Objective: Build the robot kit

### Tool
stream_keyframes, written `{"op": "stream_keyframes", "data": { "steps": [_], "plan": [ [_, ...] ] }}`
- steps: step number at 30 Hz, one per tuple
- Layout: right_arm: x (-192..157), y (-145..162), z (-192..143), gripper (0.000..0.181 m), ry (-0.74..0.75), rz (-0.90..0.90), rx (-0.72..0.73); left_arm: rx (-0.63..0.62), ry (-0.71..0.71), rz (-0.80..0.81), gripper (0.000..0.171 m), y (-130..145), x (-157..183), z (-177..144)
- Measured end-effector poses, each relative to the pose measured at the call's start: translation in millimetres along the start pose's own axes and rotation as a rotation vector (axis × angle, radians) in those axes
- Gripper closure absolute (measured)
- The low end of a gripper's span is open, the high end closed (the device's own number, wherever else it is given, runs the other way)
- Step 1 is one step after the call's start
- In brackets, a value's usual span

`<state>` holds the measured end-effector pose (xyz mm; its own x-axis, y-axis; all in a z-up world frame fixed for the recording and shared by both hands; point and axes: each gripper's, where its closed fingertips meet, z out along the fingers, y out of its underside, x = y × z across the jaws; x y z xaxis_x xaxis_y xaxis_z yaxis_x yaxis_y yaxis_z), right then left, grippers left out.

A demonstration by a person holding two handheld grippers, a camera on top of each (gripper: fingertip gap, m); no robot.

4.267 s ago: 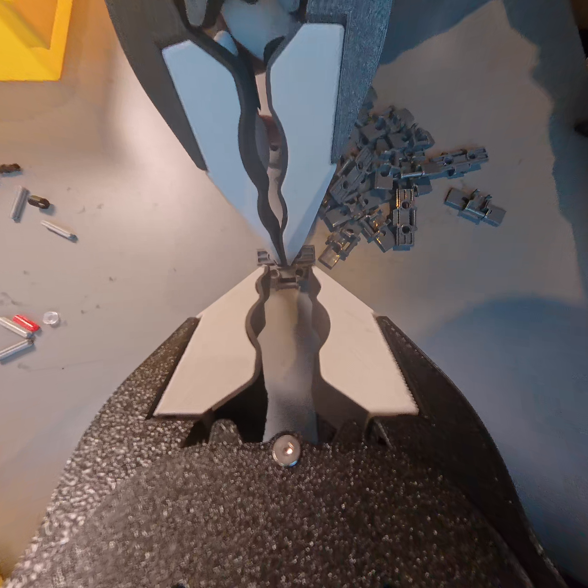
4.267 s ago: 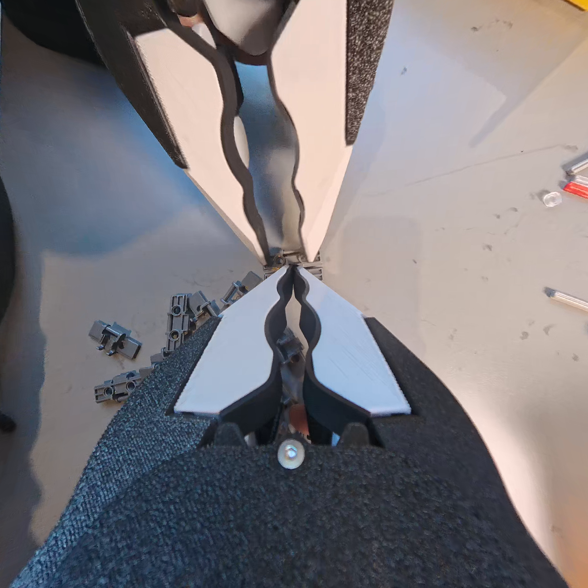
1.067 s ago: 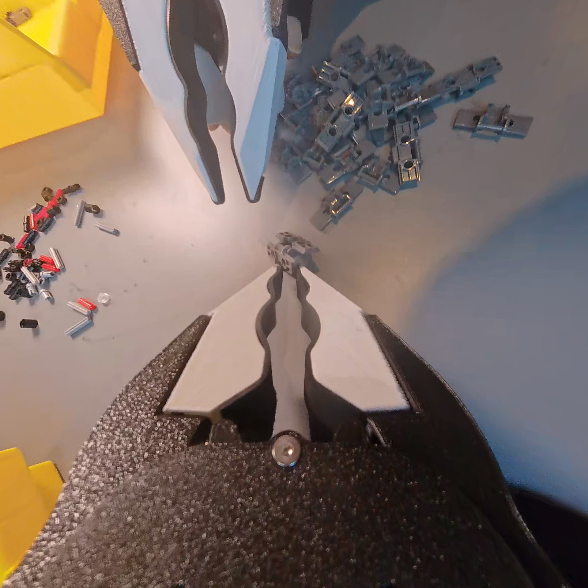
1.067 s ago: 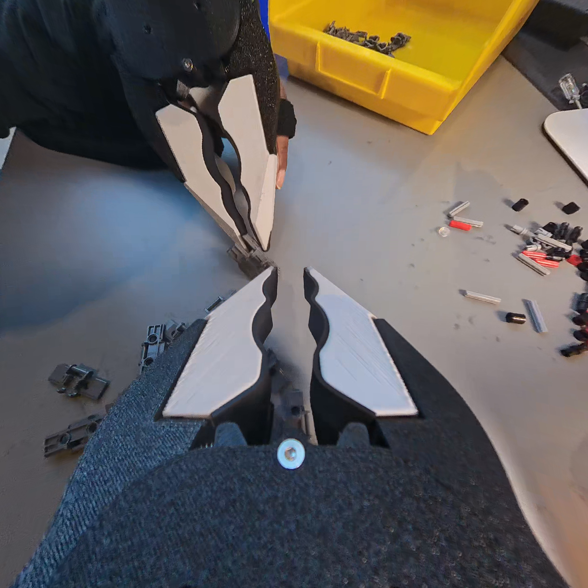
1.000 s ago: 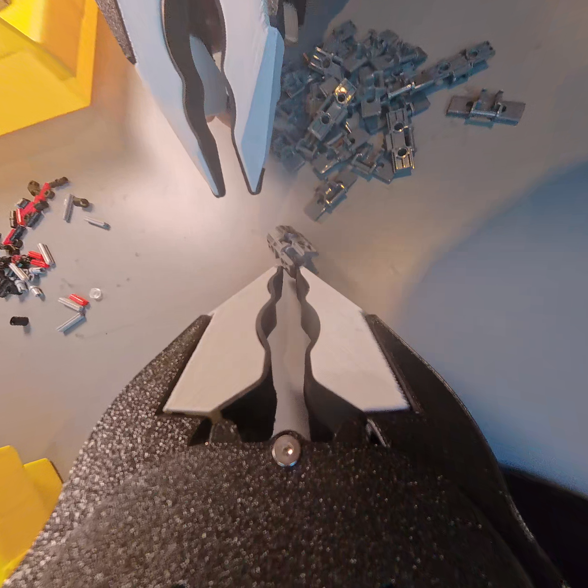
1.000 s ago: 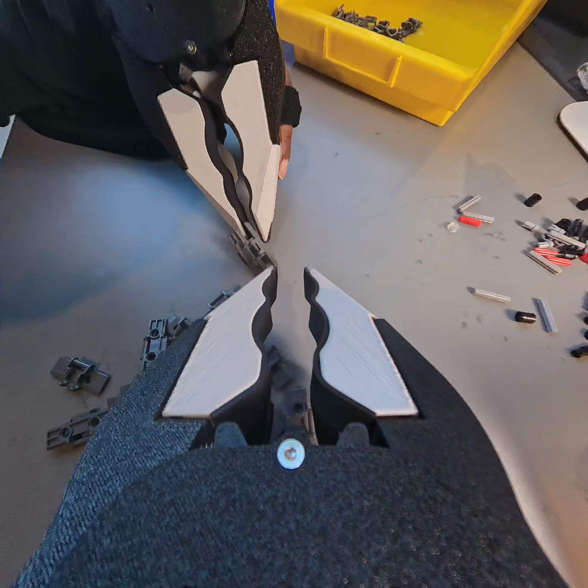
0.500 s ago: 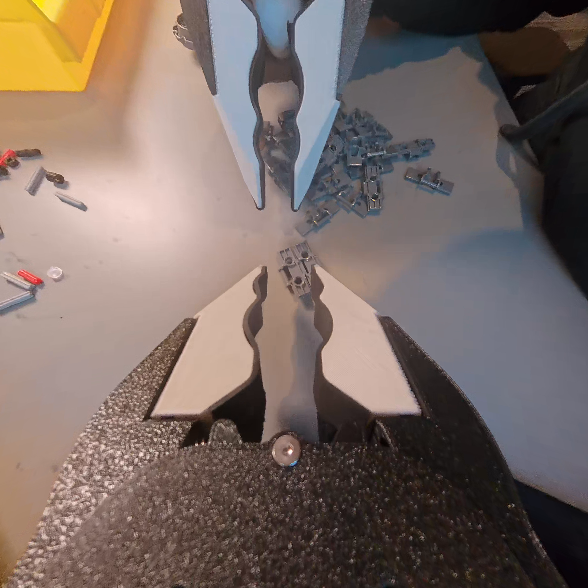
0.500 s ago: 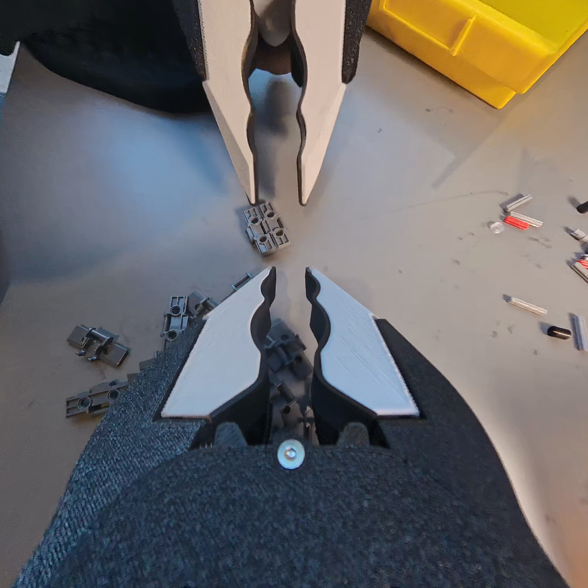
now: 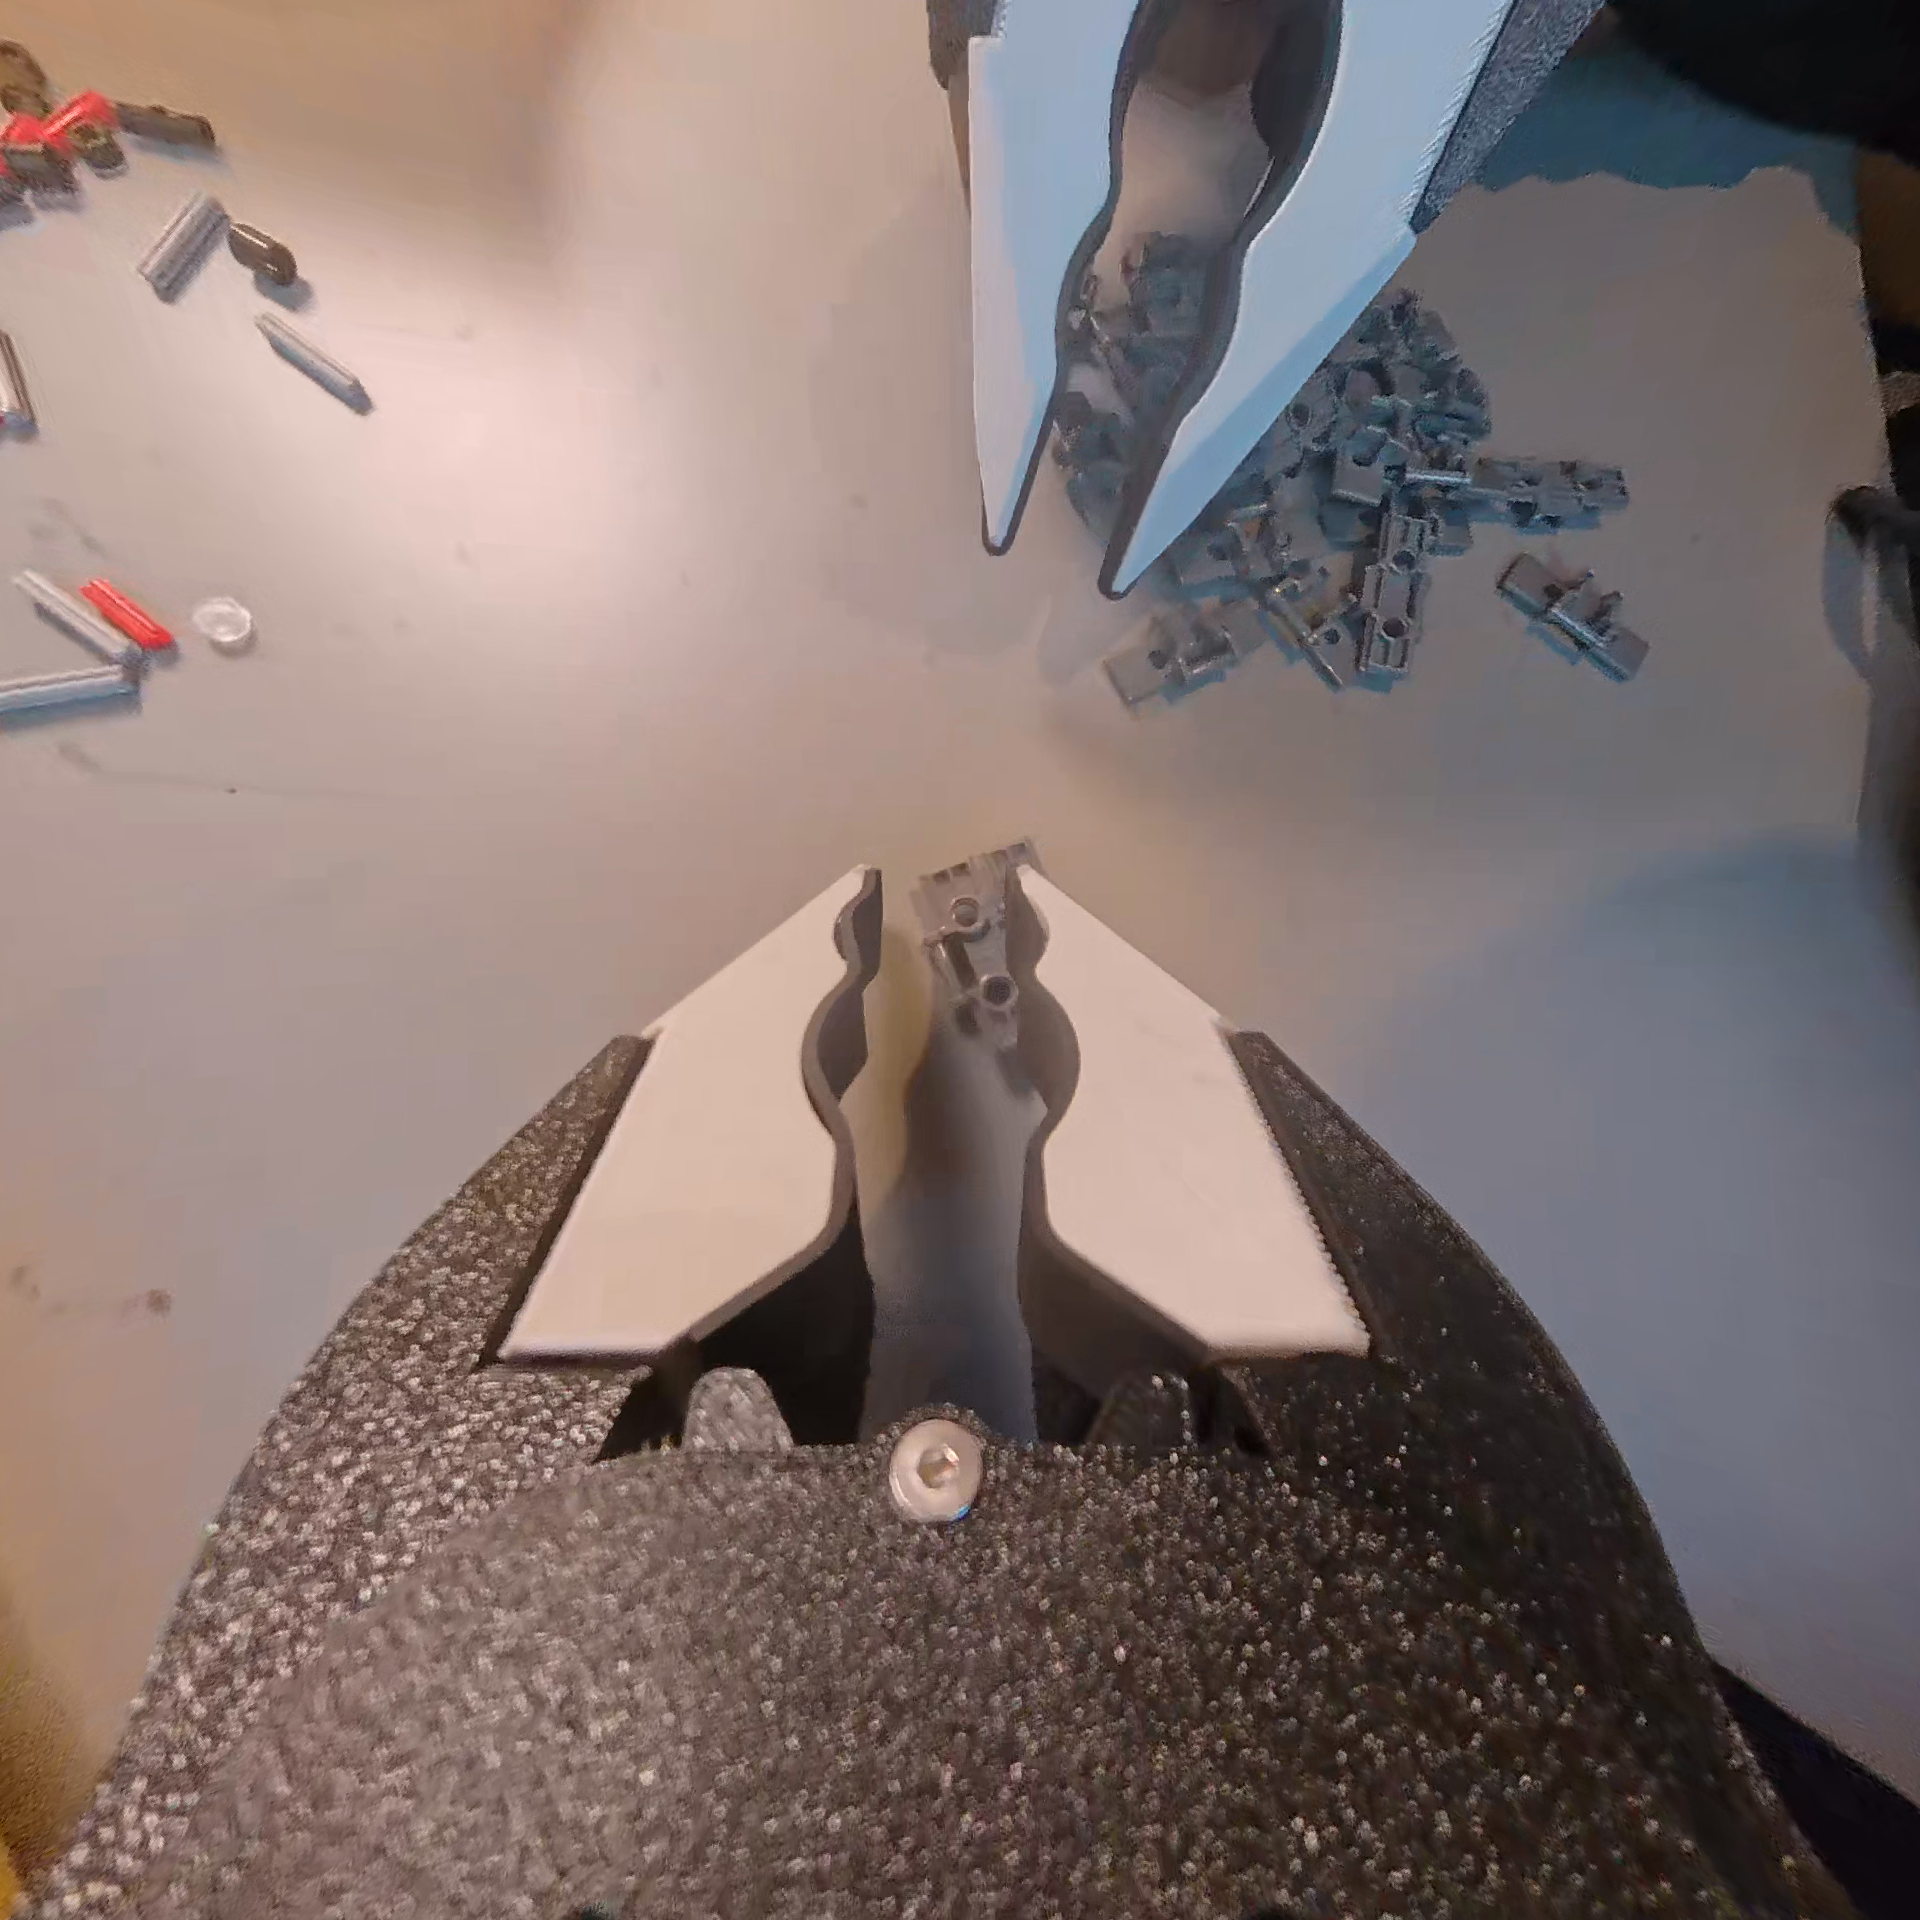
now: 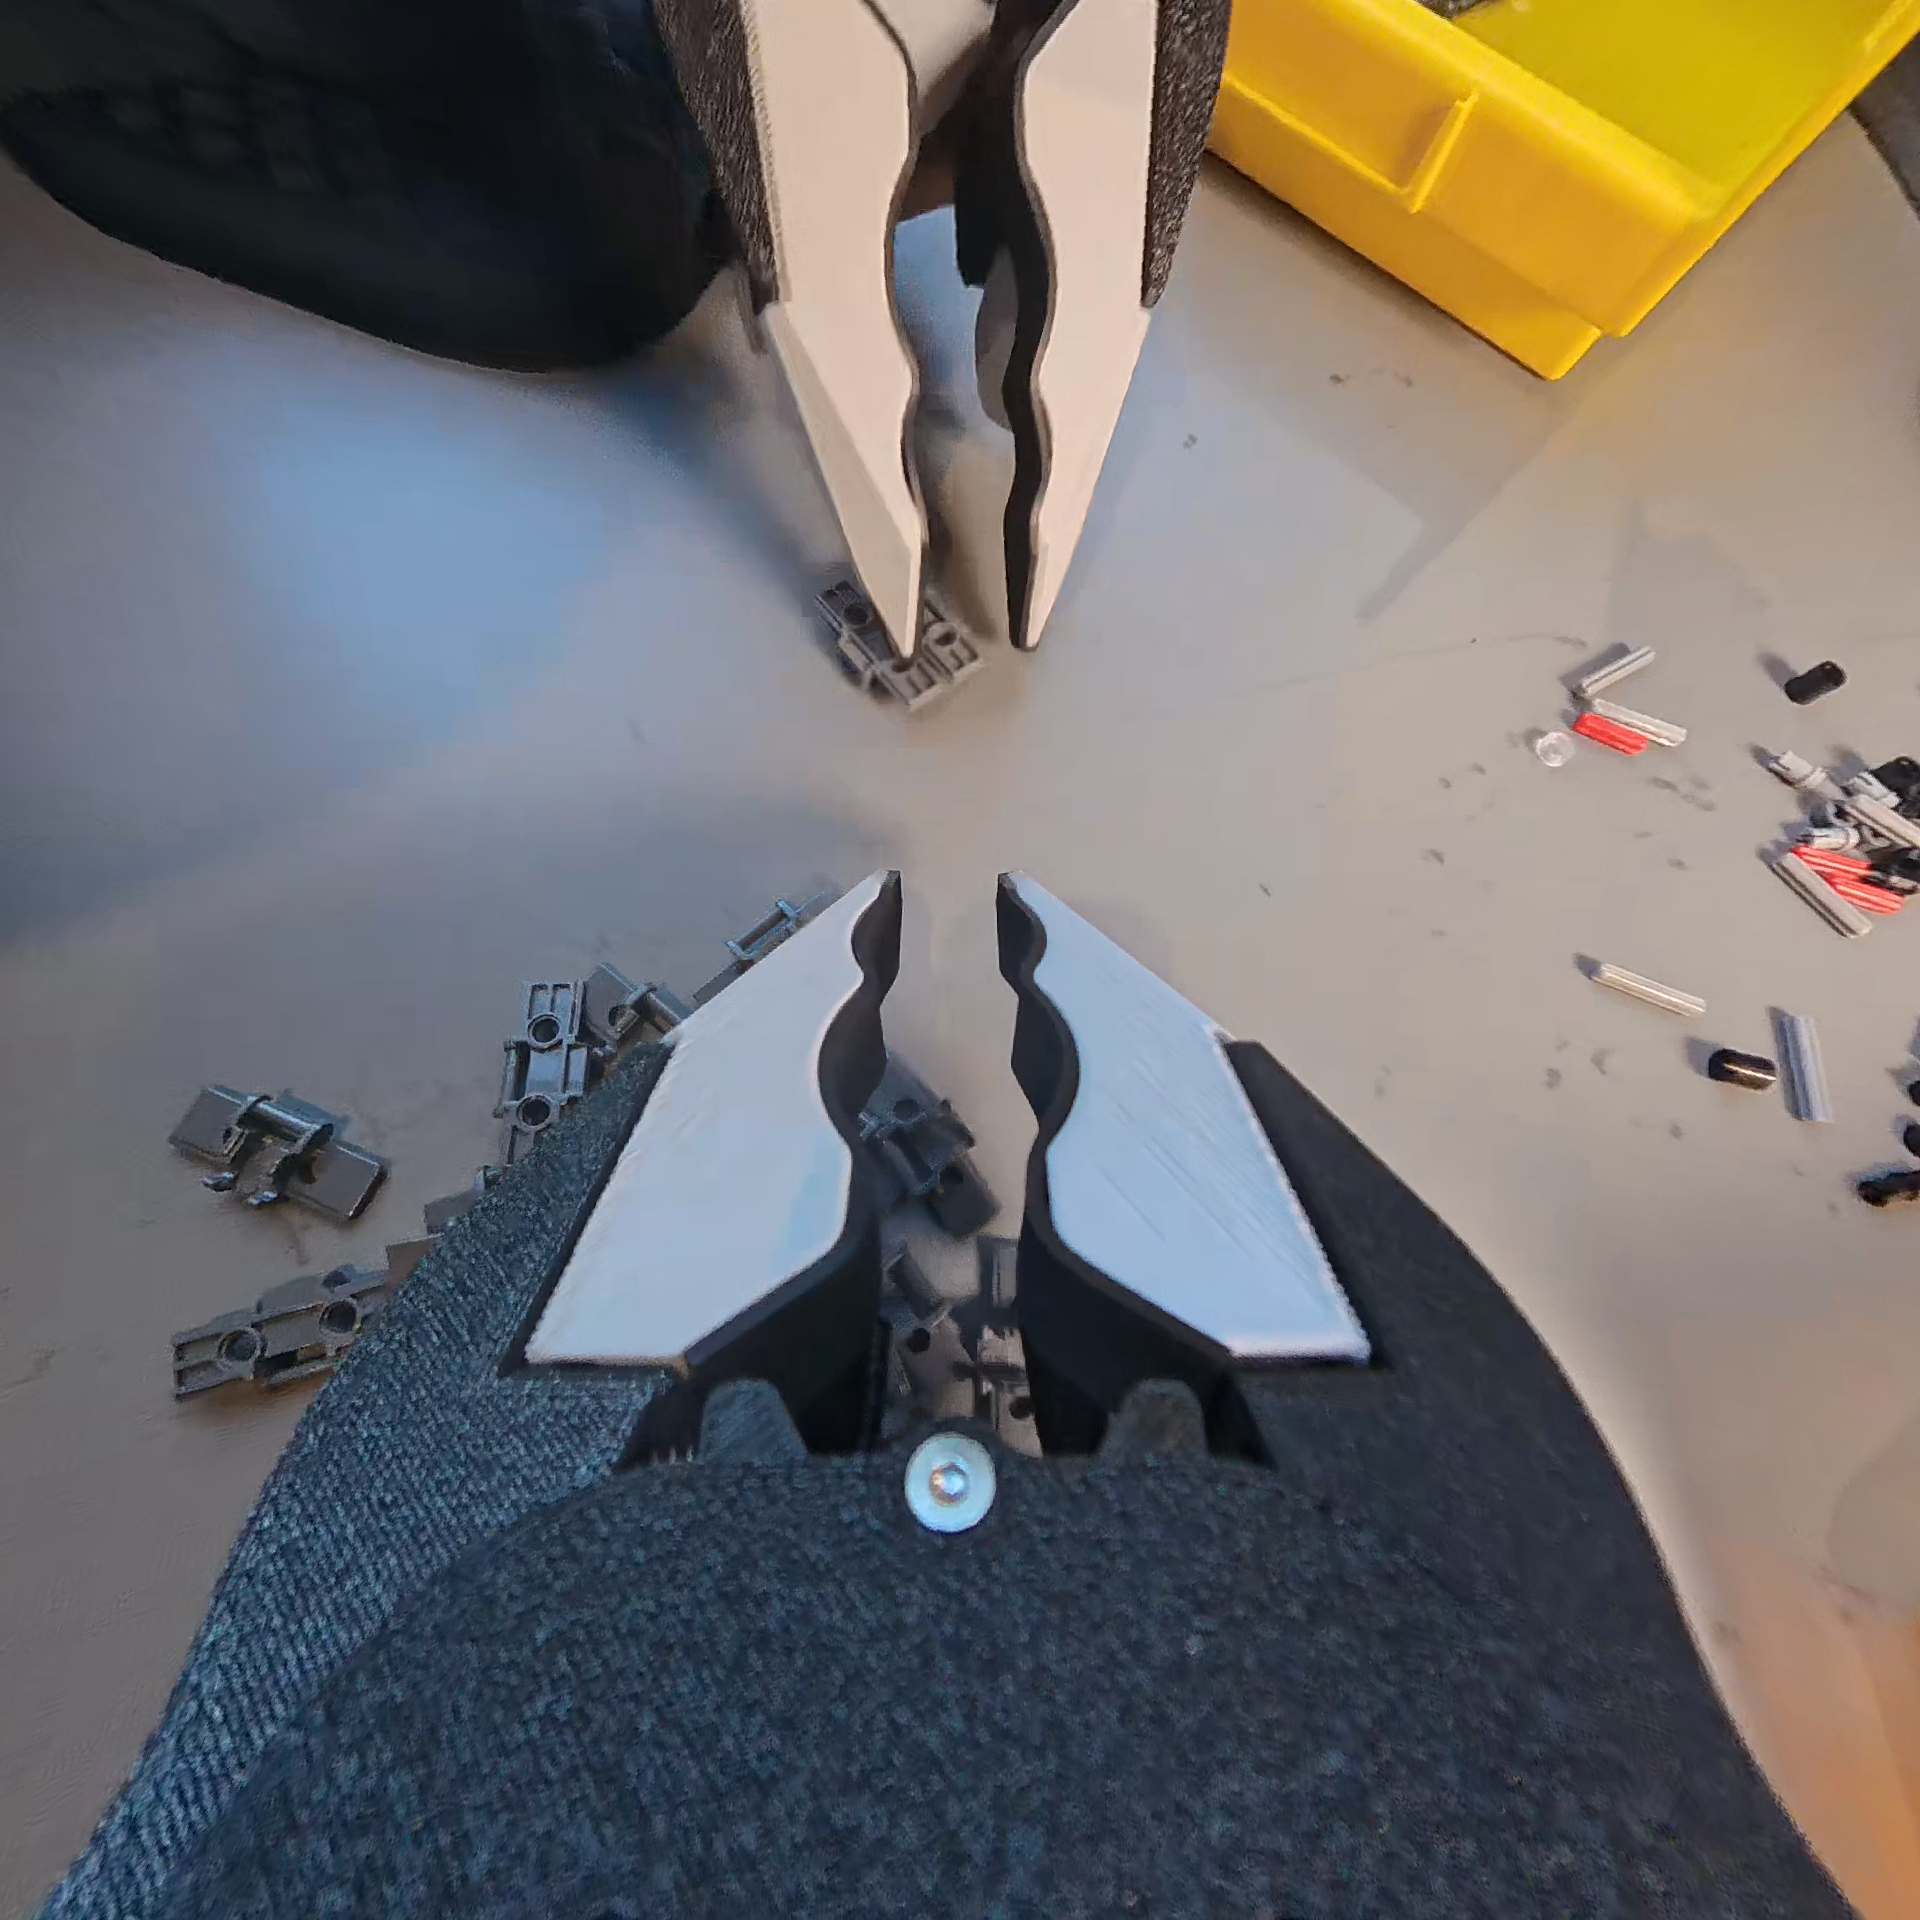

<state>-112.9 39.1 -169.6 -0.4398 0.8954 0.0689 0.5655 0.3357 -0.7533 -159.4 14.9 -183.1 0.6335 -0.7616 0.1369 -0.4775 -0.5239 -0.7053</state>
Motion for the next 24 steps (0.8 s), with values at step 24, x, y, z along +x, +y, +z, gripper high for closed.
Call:
{"op": "stream_keyframes", "data": {
  "steps": [24],
  "plan": [
    [-32,17,3,0.157,-0.094,-0.033,-0.187,-0.051,0.052,0.142,0.121,8,22,-1]
  ]
}}
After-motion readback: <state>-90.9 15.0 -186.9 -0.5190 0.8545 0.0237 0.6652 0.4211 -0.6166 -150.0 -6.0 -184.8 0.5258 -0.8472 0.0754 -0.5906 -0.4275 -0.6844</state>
